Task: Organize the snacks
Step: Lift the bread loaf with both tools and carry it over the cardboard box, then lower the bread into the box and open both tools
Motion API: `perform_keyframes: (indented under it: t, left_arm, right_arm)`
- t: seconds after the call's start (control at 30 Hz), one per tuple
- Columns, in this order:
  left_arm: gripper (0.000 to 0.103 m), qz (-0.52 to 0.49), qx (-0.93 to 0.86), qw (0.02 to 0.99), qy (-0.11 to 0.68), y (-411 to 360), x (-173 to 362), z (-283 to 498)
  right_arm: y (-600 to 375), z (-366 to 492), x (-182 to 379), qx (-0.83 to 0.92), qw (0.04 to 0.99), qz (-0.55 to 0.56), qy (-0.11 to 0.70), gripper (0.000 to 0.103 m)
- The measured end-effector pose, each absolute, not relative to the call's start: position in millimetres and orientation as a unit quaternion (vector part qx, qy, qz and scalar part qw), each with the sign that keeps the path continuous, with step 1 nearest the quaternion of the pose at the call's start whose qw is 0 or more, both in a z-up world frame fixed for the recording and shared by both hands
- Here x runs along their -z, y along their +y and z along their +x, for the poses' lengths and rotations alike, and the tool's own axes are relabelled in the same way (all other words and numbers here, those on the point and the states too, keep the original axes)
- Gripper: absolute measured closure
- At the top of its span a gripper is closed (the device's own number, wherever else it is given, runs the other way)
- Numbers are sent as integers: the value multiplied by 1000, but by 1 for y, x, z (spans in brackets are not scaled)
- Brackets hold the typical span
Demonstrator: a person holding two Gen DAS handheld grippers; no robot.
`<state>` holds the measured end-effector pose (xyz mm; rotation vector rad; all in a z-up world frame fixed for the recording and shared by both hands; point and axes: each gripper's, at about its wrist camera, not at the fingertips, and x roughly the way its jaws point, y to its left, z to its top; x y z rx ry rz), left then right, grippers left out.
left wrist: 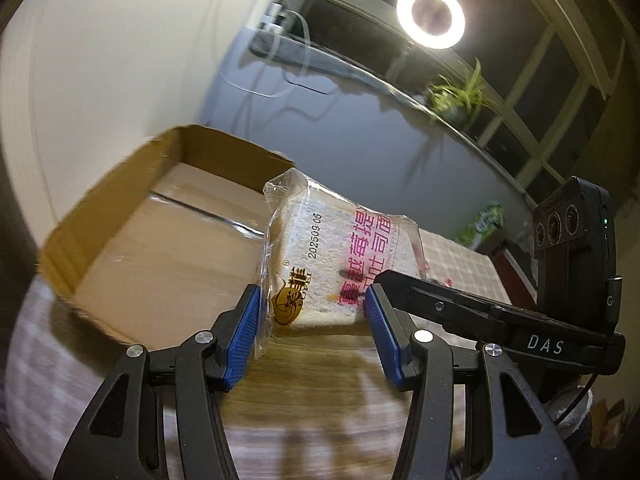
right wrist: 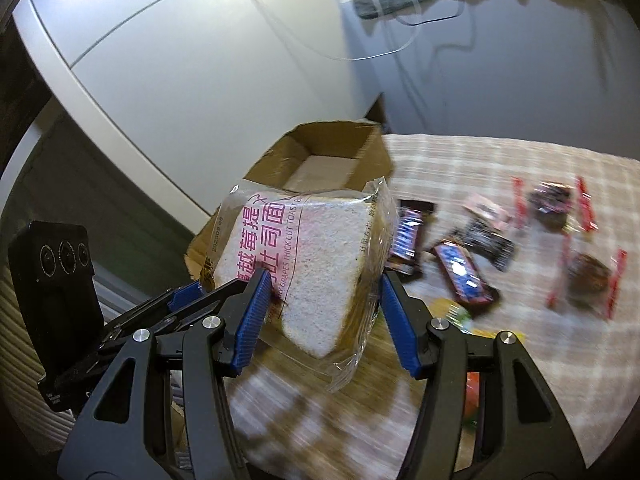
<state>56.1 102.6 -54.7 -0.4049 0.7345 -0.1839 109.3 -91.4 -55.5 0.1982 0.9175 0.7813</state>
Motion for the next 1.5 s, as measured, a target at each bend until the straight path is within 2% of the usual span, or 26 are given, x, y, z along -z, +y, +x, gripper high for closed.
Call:
perform_keyframes:
  t: [0.53,1.13,1.2,1.27,1.5]
  left_arm:
    - [52,-241,17,905,351,181,75,55]
    - [54,-222,-19,908,356,191,81,58]
    - [54,-224,-21,908,355,192,81,58]
    - [54,-224,-21,908,354,193,80,57]
    - [54,-215,-22,912,349,186,74,54]
  right_arm:
    - [15,136,67,-425,784,35,452,44]
    - [42,161,87,-398,792,11,462,43]
    - [40,161,84,-391,801,7,453,41]
    - [34,156,78,-388,808,6,443,31]
    - [24,155,68,-387,814,5,433,31]
